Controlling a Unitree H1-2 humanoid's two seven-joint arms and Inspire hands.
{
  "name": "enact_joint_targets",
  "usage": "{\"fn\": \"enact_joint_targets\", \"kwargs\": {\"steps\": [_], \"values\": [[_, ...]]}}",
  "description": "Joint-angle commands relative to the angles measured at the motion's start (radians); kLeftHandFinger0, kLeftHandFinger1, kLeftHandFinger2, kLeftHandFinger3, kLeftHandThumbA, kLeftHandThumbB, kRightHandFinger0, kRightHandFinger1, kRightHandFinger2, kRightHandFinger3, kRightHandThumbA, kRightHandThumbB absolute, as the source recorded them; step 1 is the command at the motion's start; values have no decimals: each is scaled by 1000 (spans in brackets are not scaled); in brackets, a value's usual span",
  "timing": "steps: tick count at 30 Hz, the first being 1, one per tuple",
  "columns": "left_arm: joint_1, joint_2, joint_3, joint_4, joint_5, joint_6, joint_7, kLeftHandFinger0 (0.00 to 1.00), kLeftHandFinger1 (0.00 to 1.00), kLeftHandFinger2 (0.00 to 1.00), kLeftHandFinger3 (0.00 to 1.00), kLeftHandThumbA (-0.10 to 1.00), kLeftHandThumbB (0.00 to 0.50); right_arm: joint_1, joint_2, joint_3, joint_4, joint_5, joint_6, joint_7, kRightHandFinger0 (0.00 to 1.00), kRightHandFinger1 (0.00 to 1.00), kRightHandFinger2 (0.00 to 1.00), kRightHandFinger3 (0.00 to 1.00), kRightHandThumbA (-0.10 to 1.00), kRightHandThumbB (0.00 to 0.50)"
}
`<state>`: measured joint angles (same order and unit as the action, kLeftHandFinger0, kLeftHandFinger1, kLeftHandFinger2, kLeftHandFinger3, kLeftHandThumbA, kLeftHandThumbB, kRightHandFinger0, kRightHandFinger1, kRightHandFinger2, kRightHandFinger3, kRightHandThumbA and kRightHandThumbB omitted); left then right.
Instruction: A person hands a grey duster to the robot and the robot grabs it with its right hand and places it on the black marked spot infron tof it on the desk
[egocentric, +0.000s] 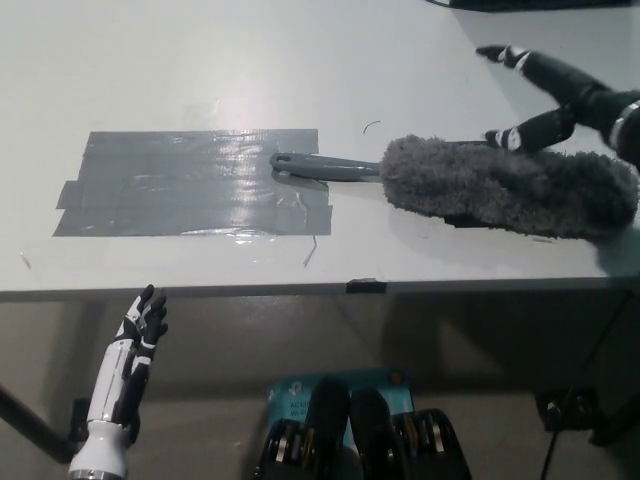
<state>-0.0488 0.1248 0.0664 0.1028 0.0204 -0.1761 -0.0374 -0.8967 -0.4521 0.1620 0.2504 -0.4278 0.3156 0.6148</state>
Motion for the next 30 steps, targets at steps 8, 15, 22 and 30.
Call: {"fn": "enact_joint_targets", "kwargs": {"steps": [8, 15, 22, 30], "values": [[-56, 16, 4, -36, -20, 0, -10, 1000, 1000, 1000, 1000, 872, 186, 93, -78, -391, -836, 492, 154, -23, 1000, 1000, 1000, 1000, 1000, 419], [10, 4, -12, -41, -14, -20, -18, 1000, 1000, 1000, 1000, 861, 160, 556, 140, -366, -1154, 413, 93, -160, 1000, 1000, 1000, 1000, 1000, 299], [61, 8, -24, -41, -1, -39, -25, 1000, 1000, 1000, 1000, 900, 140, 850, 334, -283, -979, 378, -157, -231, 1000, 1000, 1000, 1000, 1000, 303], [116, 10, -48, -50, 0, -66, -42, 1000, 1000, 1000, 1000, 939, 144, 961, 461, -254, -573, 320, -423, -303, 1000, 1000, 1000, 1000, 1000, 209]]}}
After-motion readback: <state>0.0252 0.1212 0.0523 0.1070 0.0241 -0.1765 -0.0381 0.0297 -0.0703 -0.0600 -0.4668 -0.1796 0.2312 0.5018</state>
